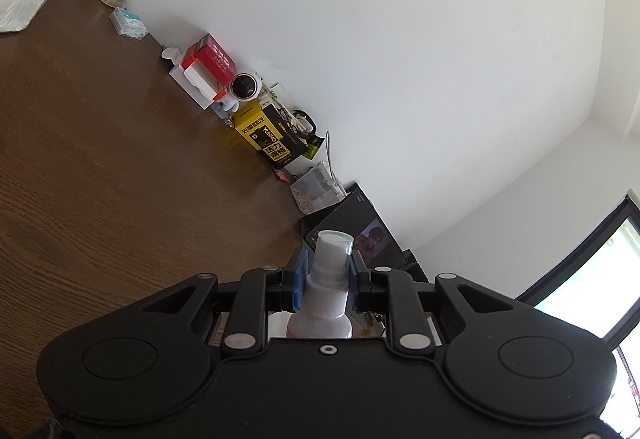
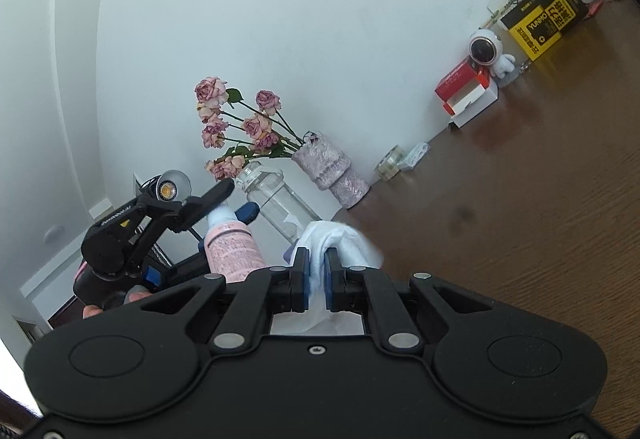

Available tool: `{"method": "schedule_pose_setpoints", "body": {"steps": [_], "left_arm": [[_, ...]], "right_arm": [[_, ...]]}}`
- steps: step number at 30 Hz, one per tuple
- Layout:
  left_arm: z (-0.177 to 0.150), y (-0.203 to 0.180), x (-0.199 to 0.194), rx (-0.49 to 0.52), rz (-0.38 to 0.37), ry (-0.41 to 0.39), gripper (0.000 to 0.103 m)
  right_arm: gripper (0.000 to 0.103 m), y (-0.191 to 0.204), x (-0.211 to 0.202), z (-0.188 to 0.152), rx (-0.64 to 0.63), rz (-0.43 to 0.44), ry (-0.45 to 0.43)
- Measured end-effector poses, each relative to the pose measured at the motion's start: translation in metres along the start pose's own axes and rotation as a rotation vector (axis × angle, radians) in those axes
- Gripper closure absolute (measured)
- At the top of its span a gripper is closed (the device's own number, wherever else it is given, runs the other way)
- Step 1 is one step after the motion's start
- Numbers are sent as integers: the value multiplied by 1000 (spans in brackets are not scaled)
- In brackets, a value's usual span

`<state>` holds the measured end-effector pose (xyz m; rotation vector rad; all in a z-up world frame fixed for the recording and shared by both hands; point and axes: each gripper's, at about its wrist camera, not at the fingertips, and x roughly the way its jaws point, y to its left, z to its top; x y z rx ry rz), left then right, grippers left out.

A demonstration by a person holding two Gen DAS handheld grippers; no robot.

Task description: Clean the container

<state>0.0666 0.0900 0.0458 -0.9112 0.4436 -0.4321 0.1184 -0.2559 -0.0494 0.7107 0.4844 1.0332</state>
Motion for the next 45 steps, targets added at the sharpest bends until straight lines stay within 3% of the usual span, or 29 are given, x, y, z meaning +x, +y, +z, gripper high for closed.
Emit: {"method": "schedule_pose_setpoints", "body": {"steps": [11, 27, 37, 45], "left_arm": [[2, -1, 2, -8, -9, -4, 82], [3, 9, 1, -7, 38, -19, 82], [2, 8, -3, -6, 33, -24, 82], [0, 7, -4, -1, 28, -23, 82]], "right_arm": [[95, 16, 9, -36, -56, 42, 80], [95, 84, -20, -36, -317, 98, 4], [95, 89, -38, -6, -350, 23, -142], [95, 58, -30, -4, -238, -93, -104]]}}
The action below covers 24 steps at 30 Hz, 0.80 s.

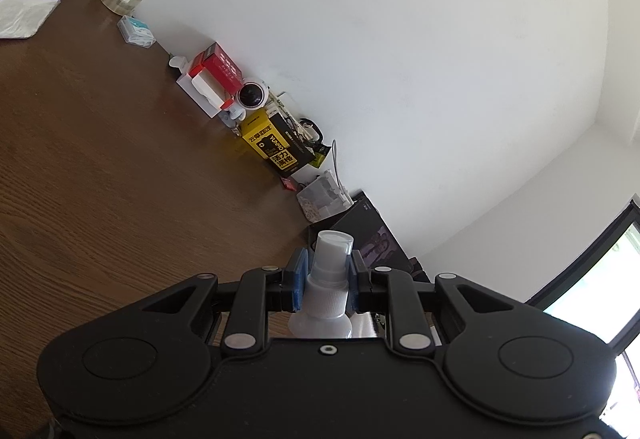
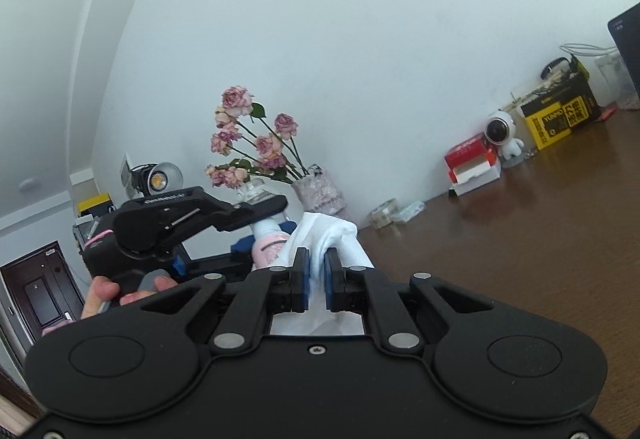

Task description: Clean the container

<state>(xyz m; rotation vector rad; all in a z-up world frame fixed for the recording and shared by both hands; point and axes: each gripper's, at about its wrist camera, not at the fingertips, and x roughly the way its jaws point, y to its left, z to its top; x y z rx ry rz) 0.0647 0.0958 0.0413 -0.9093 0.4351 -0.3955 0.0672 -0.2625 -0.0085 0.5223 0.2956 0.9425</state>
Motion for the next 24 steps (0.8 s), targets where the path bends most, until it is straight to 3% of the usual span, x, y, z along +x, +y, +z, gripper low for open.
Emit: {"method": "schedule_pose_setpoints", "body": {"steps": [9, 15, 19, 24], "left_arm": [[-2, 0, 2, 1, -3, 4, 82], [-4, 1, 2, 2, 1, 7, 82], [-4, 2, 0, 13, 10, 3, 82], [-5, 3, -2, 40, 39, -9, 82]], "right_arm": [[95, -14, 21, -21, 109, 7, 130], [95, -5, 29, -35, 112, 40, 203], [95, -7, 23, -33, 101, -5, 190], [95, -6, 11, -15, 20, -137, 118]]}}
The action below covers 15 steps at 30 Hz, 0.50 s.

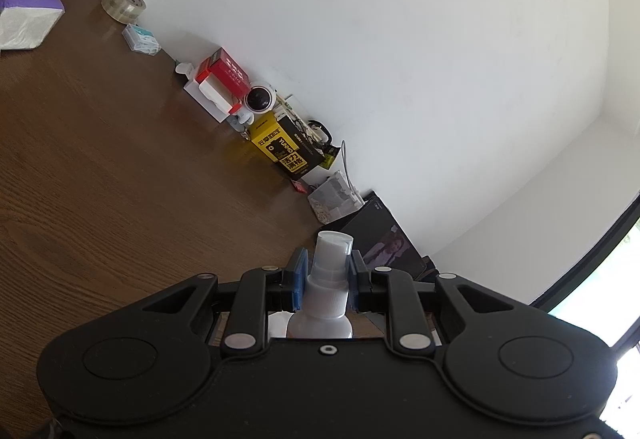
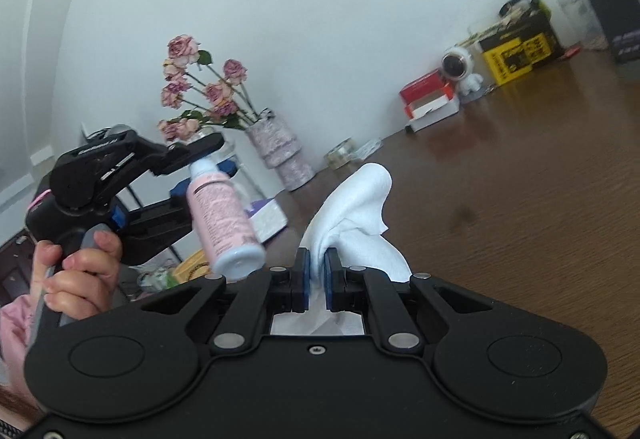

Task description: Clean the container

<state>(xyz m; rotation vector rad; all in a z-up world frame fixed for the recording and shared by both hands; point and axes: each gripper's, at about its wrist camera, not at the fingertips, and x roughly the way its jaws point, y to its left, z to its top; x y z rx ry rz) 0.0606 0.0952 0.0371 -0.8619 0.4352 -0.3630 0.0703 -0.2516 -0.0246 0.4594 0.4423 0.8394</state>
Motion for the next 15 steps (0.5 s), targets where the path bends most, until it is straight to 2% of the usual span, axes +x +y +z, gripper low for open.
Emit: {"method": "schedule_pose_setpoints", "body": {"steps": [4, 11, 15], "left_arm": [[-4, -1, 3, 41, 34, 2, 82], [-11, 1, 11, 56, 50, 22, 82], [-12, 1, 10, 56, 49, 27, 82]], "right_arm": [[95, 16, -7, 19, -56, 47, -36], [95, 57, -1, 34, -156, 158, -20], [95, 65, 4, 37, -171, 179, -12]]}}
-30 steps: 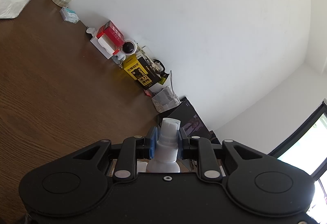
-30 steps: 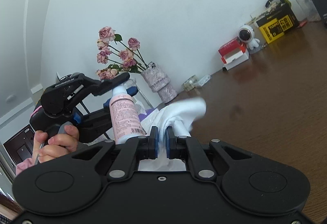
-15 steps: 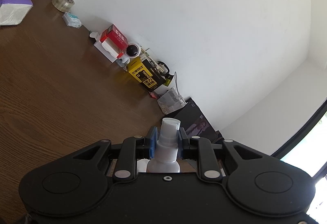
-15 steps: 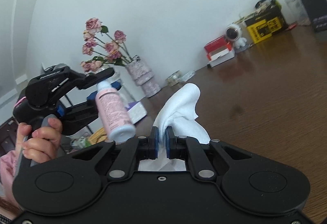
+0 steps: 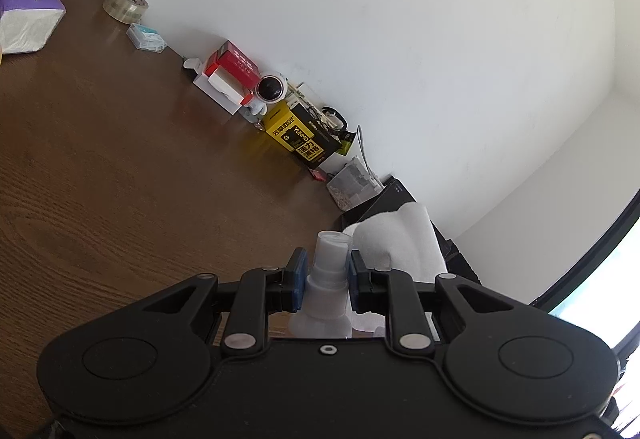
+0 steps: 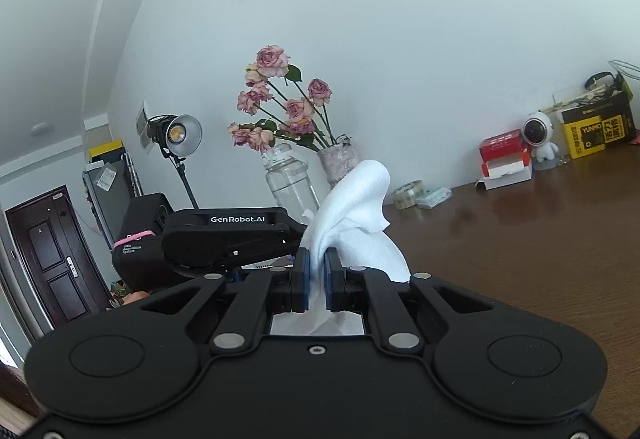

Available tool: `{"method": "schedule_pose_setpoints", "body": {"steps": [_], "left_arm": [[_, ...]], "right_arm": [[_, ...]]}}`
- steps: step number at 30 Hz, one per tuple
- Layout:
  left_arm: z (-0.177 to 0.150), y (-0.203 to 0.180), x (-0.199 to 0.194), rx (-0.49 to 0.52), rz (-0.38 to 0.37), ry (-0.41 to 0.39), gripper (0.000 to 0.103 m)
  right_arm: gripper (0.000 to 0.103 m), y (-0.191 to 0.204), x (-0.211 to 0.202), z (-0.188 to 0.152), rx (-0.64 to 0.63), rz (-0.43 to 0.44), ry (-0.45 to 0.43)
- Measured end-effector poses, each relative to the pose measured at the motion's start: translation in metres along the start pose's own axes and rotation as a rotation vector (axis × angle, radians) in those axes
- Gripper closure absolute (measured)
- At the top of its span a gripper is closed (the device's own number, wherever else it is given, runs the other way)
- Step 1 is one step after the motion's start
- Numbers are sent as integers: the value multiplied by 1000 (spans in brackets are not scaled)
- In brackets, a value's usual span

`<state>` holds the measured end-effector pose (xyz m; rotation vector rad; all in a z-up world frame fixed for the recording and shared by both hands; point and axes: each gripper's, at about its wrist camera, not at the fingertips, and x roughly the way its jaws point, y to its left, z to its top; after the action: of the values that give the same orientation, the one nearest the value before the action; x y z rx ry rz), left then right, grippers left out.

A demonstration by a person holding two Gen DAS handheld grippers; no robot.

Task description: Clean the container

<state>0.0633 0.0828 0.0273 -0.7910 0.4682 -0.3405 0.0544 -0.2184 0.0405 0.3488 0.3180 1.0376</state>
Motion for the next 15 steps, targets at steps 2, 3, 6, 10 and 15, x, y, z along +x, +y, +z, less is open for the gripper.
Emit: {"method": "schedule_pose_setpoints", "body": {"steps": [2, 3, 6, 10, 15], "left_arm": [[0, 0, 0, -3, -2, -1, 82], [1, 1, -1, -5, -4, -2, 82], [2, 3, -1, -12, -7, -3, 82], [3, 4, -2, -16, -8, -9, 82], [4, 6, -2, -19, 0, -13, 82]], "right_arm": [[95, -2, 1, -2, 10, -5, 13], [95, -4, 1, -4, 16, -9, 19], [95, -10, -1, -10, 38, -26, 41], [95, -19, -5, -21, 68, -55, 75], [95, -27, -11, -31, 100, -83, 98]]}}
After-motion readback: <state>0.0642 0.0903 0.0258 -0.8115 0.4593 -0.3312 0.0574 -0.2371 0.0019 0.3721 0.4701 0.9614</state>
